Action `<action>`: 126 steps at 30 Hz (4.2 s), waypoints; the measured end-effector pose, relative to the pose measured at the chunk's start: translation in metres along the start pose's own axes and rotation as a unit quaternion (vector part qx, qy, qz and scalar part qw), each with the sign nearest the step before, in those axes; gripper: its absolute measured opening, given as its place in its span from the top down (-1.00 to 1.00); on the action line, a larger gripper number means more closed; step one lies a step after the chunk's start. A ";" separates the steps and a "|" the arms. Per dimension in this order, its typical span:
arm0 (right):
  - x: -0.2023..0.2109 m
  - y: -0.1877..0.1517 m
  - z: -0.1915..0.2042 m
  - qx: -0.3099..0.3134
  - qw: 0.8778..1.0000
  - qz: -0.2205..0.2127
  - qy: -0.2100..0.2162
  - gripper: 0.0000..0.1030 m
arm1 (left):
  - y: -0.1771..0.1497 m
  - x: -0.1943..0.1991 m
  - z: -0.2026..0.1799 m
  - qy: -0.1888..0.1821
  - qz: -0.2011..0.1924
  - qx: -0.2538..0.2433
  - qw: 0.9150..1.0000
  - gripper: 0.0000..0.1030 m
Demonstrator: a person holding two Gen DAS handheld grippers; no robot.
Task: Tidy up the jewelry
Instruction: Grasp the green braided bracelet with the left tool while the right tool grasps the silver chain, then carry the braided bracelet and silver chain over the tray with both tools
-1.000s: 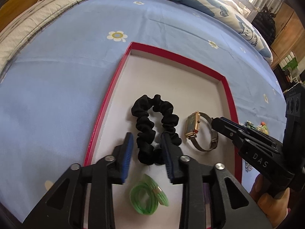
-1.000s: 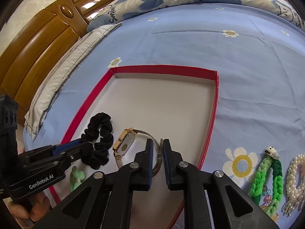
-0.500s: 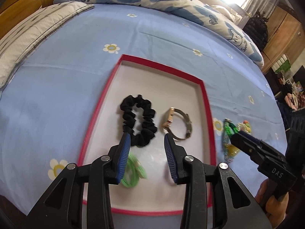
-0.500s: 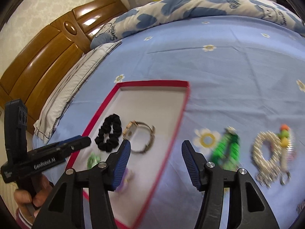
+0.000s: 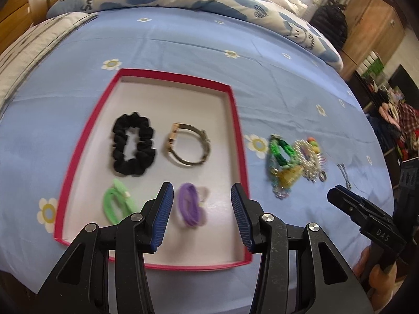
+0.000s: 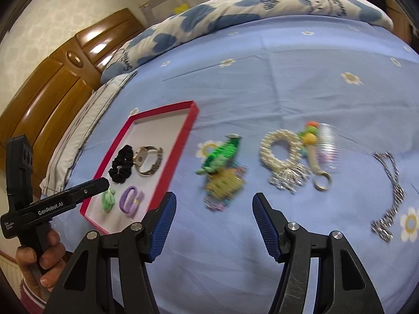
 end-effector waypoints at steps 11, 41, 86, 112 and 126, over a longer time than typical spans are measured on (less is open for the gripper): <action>0.036 -0.014 -0.073 -0.063 0.997 -0.026 -0.041 -0.22 | -0.006 -0.010 -0.052 -0.017 0.015 -0.049 0.999 0.14; 0.028 -0.015 -0.208 -0.115 0.983 -0.025 -0.142 -0.21 | 0.030 -0.112 -0.140 -0.017 0.087 -0.136 0.987 0.21; 0.070 0.049 -0.024 -0.001 0.995 -0.102 0.008 0.84 | 0.019 0.014 -0.039 -0.029 -0.016 -0.030 0.999 0.81; -0.013 0.056 0.138 0.088 0.988 -0.031 0.123 0.84 | 0.015 0.019 0.073 0.016 -0.023 0.058 0.998 0.81; -0.079 0.019 0.140 0.071 0.989 0.045 0.123 0.84 | 0.001 -0.021 0.093 0.021 0.016 0.070 0.997 0.81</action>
Point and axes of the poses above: each gripper's, at about its wrist camera, not at the fingertips, and x roughly against the way its jaws point, z to its left, y to its top, the point moved 10 cm from there along -x, roughly the way its jaws point, and after that the axes turned 4 degrees about z, right-handed, at the moved point
